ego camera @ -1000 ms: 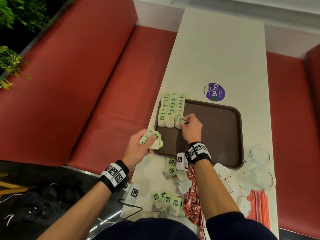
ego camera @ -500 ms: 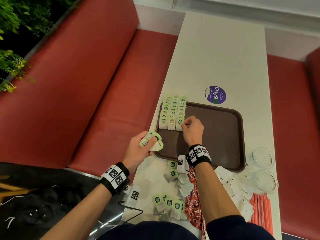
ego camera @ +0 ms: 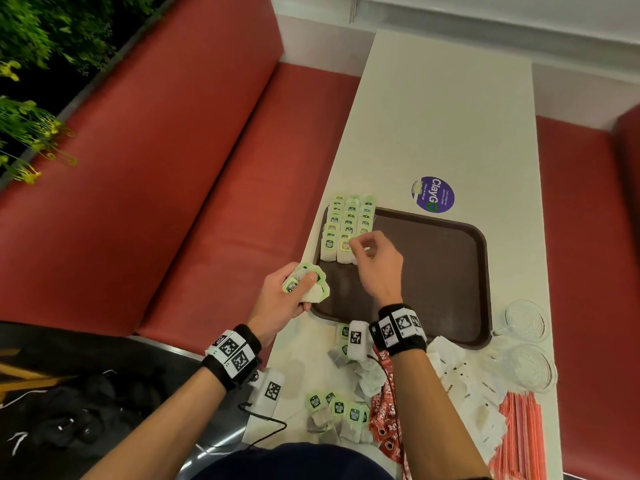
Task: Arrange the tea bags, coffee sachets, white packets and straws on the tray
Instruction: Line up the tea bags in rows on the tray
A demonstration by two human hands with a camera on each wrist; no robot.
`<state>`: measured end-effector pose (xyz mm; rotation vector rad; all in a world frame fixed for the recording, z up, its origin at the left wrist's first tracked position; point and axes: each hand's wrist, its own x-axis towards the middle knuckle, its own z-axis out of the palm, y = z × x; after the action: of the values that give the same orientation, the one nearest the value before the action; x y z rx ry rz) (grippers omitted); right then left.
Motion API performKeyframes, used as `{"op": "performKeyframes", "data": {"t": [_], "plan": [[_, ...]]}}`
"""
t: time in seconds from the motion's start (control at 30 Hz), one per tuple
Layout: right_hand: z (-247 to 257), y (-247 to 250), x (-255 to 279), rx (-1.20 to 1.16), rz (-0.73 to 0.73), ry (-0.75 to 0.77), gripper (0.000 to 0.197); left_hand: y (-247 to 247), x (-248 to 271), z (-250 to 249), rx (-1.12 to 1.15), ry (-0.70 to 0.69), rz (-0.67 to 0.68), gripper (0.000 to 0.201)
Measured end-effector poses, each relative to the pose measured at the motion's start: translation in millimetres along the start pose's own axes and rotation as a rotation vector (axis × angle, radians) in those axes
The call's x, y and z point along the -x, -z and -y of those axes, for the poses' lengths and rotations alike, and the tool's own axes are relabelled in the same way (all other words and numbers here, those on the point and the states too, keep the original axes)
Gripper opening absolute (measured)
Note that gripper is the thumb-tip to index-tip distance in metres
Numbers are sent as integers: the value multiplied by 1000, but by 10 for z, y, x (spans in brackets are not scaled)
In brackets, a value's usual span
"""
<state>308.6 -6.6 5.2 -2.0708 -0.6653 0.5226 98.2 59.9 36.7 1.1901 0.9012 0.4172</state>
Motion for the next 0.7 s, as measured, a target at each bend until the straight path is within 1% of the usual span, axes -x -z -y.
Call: {"op": "performKeyframes", "data": {"t": [0.07, 0.1, 0.17, 0.23, 0.3, 0.4, 0.53, 0.7], "plan": [[242, 91, 263, -152, 187, -7, 22, -18, 6, 10, -5, -40, -2, 15], [325, 121, 386, -177, 273, 5, 24, -31, 8, 14, 0, -52, -4, 16], [399, 153, 572, -171, 357, 72, 22, -55, 12, 17, 11, -64, -9, 15], [421, 166, 668, -175, 354, 138, 13, -85, 22, 14, 15, -68, -12, 15], [424, 175, 697, -170, 313, 162, 11, -103, 39, 12, 21, -69, -2, 16], [437, 198, 709, -165, 275, 150, 13, -110, 69, 5, 25, -73, 14, 18], [474, 258, 687, -198, 276, 131, 12, -82, 77, 12, 32, -92, 14, 19], [507, 246, 718, -219, 266, 100, 10, -45, 44, 42, 40, -79, 25, 17]]}}
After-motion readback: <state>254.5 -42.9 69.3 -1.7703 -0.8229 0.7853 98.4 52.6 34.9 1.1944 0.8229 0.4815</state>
